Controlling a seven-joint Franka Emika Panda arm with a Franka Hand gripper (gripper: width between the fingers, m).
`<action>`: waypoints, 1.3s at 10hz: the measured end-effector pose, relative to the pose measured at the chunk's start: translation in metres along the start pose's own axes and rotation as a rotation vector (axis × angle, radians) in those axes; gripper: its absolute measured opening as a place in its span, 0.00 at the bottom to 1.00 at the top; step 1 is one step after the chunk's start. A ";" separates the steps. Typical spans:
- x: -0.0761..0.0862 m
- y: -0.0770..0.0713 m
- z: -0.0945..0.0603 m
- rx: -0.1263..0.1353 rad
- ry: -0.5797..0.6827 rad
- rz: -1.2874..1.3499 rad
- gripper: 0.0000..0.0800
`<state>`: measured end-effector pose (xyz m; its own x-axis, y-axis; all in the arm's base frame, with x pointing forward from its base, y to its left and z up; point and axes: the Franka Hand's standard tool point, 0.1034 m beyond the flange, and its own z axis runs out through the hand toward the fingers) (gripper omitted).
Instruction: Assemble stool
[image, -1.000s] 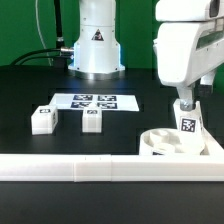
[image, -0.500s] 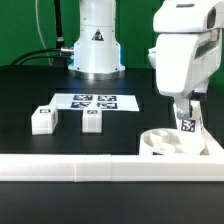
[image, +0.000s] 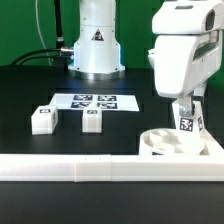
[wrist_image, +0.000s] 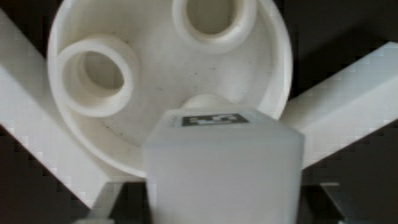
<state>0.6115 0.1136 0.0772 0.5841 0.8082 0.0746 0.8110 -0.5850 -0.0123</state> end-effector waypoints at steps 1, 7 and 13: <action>0.000 0.000 0.000 0.000 0.000 0.016 0.42; 0.003 0.000 0.001 -0.004 0.015 0.584 0.42; 0.007 -0.001 0.001 0.021 0.045 1.291 0.42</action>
Offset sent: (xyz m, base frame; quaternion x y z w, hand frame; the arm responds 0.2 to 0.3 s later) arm -0.0044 0.0082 -0.0027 0.0184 -0.0014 0.2256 0.9741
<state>0.6149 0.1192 0.0770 0.9395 -0.3411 0.0302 -0.3357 -0.9348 -0.1157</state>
